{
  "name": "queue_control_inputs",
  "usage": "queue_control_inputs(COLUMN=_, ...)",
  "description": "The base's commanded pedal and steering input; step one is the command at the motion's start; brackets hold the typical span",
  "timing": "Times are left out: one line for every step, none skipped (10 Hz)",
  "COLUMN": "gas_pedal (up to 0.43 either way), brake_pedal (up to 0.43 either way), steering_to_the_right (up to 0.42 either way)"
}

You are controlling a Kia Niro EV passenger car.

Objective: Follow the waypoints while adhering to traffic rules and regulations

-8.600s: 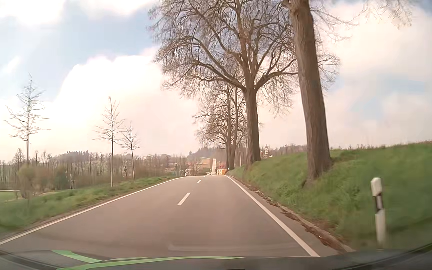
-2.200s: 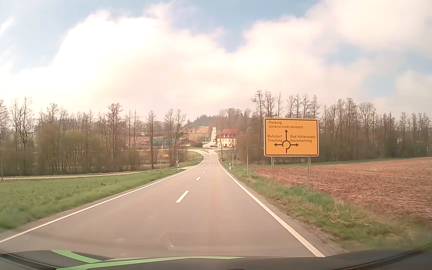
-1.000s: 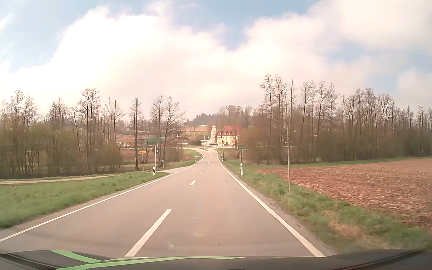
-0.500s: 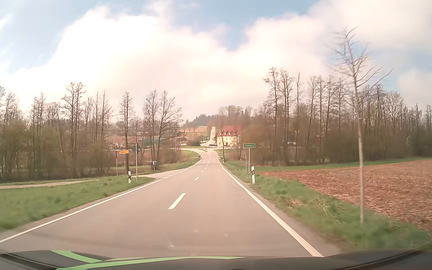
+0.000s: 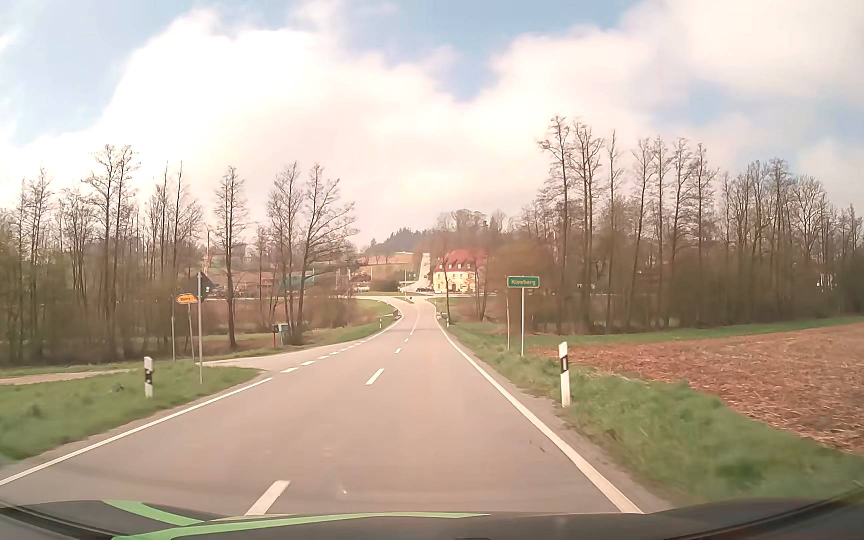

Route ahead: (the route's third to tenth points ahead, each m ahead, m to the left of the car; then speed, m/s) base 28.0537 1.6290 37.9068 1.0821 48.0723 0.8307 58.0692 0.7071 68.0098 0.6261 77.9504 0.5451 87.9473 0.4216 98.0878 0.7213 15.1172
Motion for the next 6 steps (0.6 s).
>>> queue_control_inputs(gas_pedal=0.039, brake_pedal=0.0, steering_to_the_right=0.001)
queue_control_inputs(gas_pedal=0.039, brake_pedal=0.0, steering_to_the_right=0.0)
queue_control_inputs(gas_pedal=0.039, brake_pedal=0.0, steering_to_the_right=0.001)
queue_control_inputs(gas_pedal=0.039, brake_pedal=0.0, steering_to_the_right=0.0)
queue_control_inputs(gas_pedal=0.039, brake_pedal=0.0, steering_to_the_right=0.0)
queue_control_inputs(gas_pedal=0.039, brake_pedal=0.0, steering_to_the_right=0.0)
